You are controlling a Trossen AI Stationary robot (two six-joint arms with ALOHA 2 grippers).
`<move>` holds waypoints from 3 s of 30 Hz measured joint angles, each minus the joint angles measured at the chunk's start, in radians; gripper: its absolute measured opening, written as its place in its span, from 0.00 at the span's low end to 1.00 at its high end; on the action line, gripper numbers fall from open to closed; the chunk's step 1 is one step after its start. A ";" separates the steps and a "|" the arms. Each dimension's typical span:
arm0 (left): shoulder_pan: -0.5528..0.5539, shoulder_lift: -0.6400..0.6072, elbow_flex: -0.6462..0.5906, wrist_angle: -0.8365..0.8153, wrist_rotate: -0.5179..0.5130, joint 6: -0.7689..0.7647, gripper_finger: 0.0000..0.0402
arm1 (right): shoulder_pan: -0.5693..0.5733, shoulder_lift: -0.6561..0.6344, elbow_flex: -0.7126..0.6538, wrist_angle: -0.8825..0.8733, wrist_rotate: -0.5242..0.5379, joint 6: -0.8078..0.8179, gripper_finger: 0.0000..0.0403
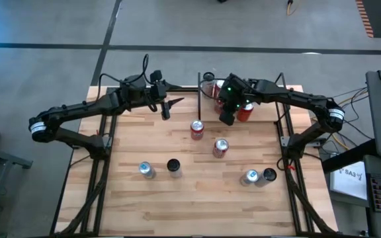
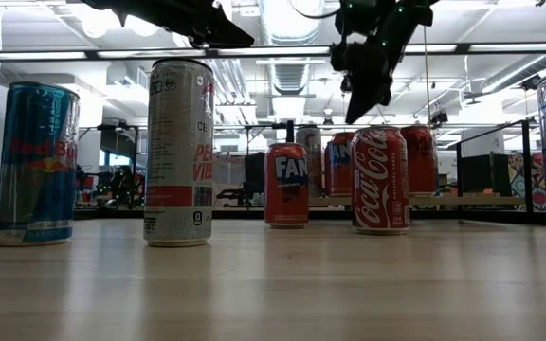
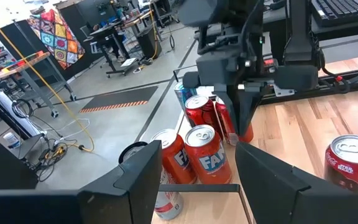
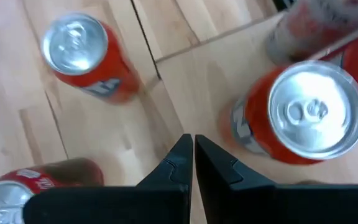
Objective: Place canned beverage on shelf
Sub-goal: Put the bottom orange soda can on the shelf aligned with the other orange soda can
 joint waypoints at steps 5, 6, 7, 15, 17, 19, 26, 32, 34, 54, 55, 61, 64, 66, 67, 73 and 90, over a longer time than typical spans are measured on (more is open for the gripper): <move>0.000 0.000 0.000 0.000 0.000 0.000 0.47 | 0.000 0.002 -0.020 0.000 0.097 0.009 0.02; 0.000 0.000 0.000 0.000 0.000 -0.001 0.47 | 0.000 0.002 -0.021 0.001 0.113 0.011 0.02; 0.000 0.000 0.000 0.000 0.000 -0.001 0.47 | -0.001 0.002 -0.021 0.001 0.126 0.011 0.02; 0.000 0.000 0.000 0.000 0.000 -0.011 0.47 | -0.001 0.002 -0.022 0.005 0.162 0.010 0.02; 0.000 0.000 0.000 0.000 0.000 -0.013 0.47 | -0.001 0.002 -0.023 0.006 0.167 0.010 0.02; 0.000 0.000 0.000 0.000 0.000 -0.018 0.47 | -0.001 0.002 -0.023 0.008 0.179 0.009 0.02; 0.000 0.000 0.000 0.000 0.000 -0.018 0.47 | 0.000 0.002 -0.025 0.017 0.208 0.009 0.02; 0.000 0.000 0.000 0.000 0.000 -0.019 0.47 | -0.001 0.002 -0.028 0.027 0.213 0.009 0.02; 0.000 0.000 0.000 0.000 0.000 -0.019 0.47 | -0.001 0.002 -0.029 0.031 0.213 0.009 0.02; 0.000 0.000 0.000 0.000 0.000 -0.019 0.47 | -0.001 0.002 -0.030 0.031 0.222 0.002 0.02; 0.000 0.000 0.000 0.000 0.000 -0.019 0.47 | -0.001 0.002 -0.030 0.031 0.222 0.002 0.02; 0.000 0.000 0.000 0.000 0.000 -0.019 0.47 | -0.001 0.002 -0.030 0.030 0.239 0.001 0.02; 0.000 0.000 0.000 0.000 0.000 -0.019 0.47 | -0.001 0.002 -0.030 0.030 0.239 0.001 0.02; 0.000 0.000 0.000 0.000 0.000 -0.019 0.47 | 0.000 0.002 -0.030 0.030 0.239 0.001 0.02; 0.000 0.000 0.000 0.000 0.000 -0.019 0.47 | -0.001 0.002 -0.030 0.030 0.239 0.001 0.02; 0.000 0.000 0.000 0.000 0.000 -0.021 0.47 | -0.001 0.002 -0.030 0.030 0.239 -0.004 0.02; -0.036 0.000 0.000 0.000 0.001 -0.022 0.47 | 0.000 -0.009 -0.027 0.026 0.229 -0.032 0.02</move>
